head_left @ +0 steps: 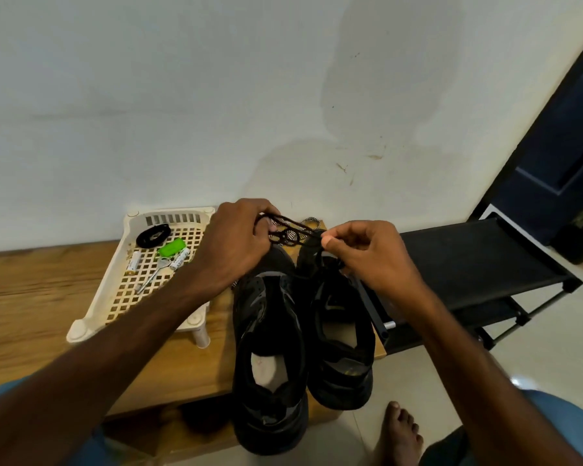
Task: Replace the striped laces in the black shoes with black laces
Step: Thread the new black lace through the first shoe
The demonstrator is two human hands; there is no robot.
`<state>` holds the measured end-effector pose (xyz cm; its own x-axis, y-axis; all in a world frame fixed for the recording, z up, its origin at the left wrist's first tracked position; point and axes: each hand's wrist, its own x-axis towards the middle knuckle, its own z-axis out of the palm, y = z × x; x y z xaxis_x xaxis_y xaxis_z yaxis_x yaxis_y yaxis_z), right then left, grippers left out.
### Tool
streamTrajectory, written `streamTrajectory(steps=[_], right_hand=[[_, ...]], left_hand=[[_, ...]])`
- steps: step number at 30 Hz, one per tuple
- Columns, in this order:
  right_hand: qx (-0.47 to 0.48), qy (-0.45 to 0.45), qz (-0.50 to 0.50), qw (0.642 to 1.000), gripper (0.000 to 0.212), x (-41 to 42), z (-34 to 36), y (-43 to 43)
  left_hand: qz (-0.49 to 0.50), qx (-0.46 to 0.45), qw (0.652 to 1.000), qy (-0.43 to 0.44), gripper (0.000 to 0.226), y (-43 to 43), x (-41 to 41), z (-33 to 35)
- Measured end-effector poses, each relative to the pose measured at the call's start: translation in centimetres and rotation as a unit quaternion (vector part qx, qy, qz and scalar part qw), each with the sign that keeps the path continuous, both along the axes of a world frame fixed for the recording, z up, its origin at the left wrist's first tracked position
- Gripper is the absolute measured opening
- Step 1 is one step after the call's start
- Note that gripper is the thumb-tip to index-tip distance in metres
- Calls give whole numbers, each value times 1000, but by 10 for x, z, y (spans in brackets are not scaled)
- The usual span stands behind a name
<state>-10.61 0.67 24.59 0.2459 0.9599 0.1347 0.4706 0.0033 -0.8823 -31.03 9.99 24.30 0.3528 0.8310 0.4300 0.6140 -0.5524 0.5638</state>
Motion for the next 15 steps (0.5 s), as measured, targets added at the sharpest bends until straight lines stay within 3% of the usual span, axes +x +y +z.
streamTrajectory(steps=[5, 9, 13, 15], right_hand=[[-30, 207, -12, 978, 23, 17, 10, 0], [-19, 305, -9, 952, 41, 33, 18, -2], [40, 475, 37, 878, 42, 48, 29, -10], [53, 472, 34, 879, 37, 51, 31, -13]], left_hand=[[34, -20, 999, -20, 26, 15, -13, 3], [61, -57, 996, 9, 29, 26, -21, -3], [117, -141, 982, -49, 30, 36, -34, -5], [133, -153, 977, -70, 30, 39, -40, -4]])
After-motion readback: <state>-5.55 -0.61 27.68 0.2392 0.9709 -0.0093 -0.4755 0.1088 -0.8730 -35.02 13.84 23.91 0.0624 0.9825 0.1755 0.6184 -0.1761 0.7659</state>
